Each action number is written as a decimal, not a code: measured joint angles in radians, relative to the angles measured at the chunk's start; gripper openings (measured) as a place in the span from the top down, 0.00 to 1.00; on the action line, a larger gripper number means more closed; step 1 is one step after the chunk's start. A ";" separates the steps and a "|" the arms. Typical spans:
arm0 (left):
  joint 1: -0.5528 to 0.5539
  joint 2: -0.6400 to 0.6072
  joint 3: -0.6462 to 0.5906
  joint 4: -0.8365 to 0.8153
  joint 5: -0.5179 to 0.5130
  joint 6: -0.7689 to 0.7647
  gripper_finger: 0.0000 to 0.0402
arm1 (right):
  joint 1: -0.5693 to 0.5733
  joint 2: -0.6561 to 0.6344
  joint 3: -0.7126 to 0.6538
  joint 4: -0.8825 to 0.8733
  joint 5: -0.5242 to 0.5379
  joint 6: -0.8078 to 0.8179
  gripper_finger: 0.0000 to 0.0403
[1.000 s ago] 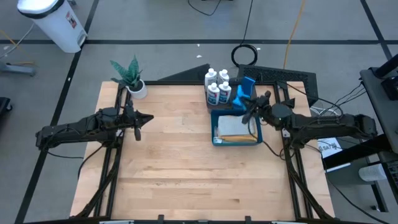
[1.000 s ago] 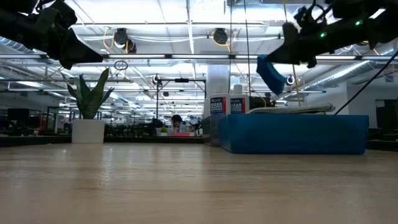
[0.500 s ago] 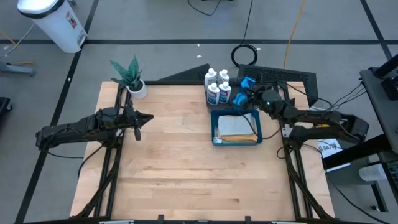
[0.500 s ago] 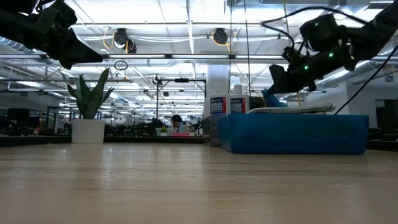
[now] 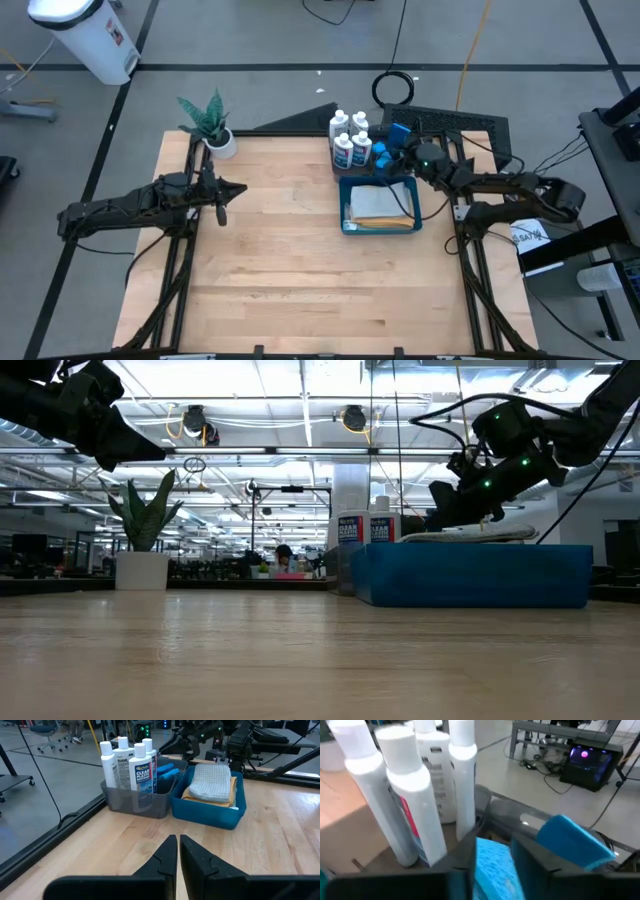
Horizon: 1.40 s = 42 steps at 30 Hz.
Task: Pick & Place Kitchen Items
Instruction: Return to Home Position
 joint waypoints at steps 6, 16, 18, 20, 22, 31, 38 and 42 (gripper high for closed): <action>0.000 0.000 0.000 0.000 0.000 0.000 0.94 | 0.001 -0.083 0.000 -0.015 -0.012 0.000 0.48; 0.000 0.000 0.000 0.000 0.000 -0.007 0.94 | 0.134 -0.445 0.000 -0.161 -0.014 0.016 0.23; 0.000 0.000 0.000 0.000 0.000 0.006 0.94 | 0.176 -0.524 0.000 -0.174 -0.015 0.054 0.21; 0.000 0.000 0.000 0.000 0.000 0.010 0.94 | 0.211 -0.591 0.000 -0.198 -0.015 0.091 0.20; 0.000 0.000 0.000 0.000 0.000 0.009 0.94 | 0.238 -0.638 0.000 -0.208 -0.014 0.107 0.20; 0.000 0.000 0.000 0.000 0.000 0.009 0.94 | 0.334 -0.739 0.000 -0.314 -0.016 0.112 0.20; 0.000 0.000 0.000 0.000 0.000 0.008 0.94 | 0.360 -0.746 0.000 -0.313 -0.015 0.112 0.19; -0.001 0.000 0.000 -0.009 0.018 -0.043 0.94 | 0.382 -0.746 0.000 -0.373 -0.053 0.185 0.19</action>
